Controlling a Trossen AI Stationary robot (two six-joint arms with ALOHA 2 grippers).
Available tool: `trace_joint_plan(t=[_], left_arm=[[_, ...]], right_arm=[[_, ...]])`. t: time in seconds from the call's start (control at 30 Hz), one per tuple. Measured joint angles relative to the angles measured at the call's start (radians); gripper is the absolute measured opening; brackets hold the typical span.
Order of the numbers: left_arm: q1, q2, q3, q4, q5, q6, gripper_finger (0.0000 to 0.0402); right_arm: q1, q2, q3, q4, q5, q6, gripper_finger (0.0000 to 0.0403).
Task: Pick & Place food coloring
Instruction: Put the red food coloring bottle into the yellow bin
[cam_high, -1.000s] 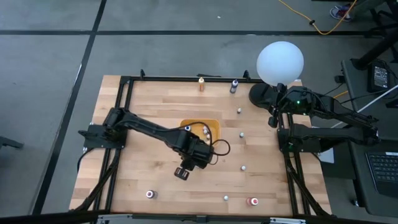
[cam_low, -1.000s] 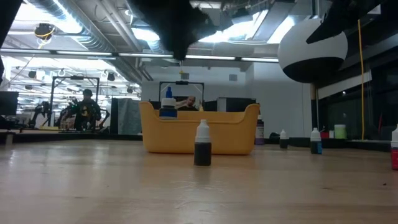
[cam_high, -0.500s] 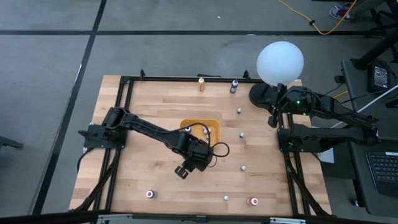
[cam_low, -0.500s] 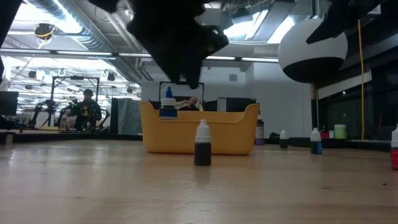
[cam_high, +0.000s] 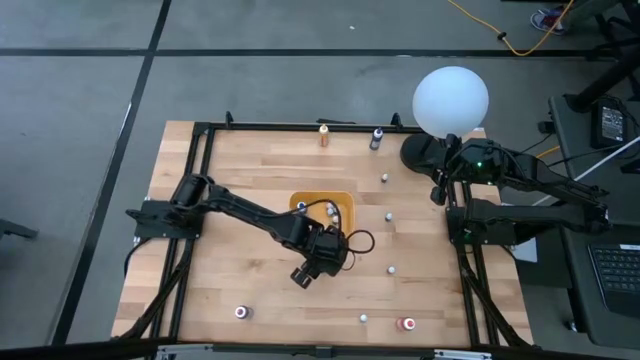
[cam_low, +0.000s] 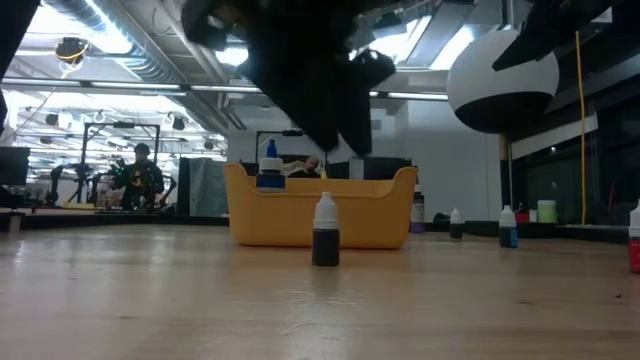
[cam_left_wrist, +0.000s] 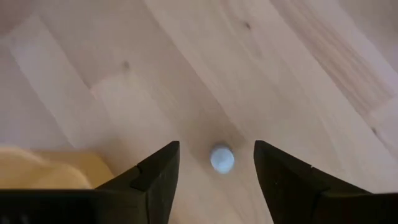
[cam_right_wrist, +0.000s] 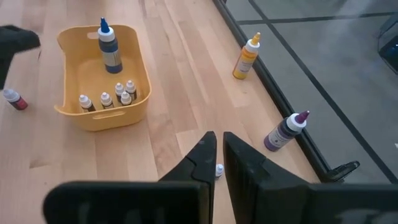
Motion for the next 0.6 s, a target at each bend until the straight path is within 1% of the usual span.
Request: trace_joint_plan(t=[0.2,0.23,0.6], left_arm=[[0.004,0.041,-0.002,-0.018,-0.005,-0.041,0.0202],[0.005,0.048,-0.001,0.008,-0.007,-0.049,0.0202],[0.004,0.093,-0.001,-0.017,-0.016,-0.058,0.0195]], right_arm=[[0.0,0.0,0.0,0.0,0.0,0.0,0.0034],[0.0,0.0,0.0,0.0,0.0,0.0,0.0034],[0.0,0.0,0.0,0.0,-0.001,-0.003,0.0034]])
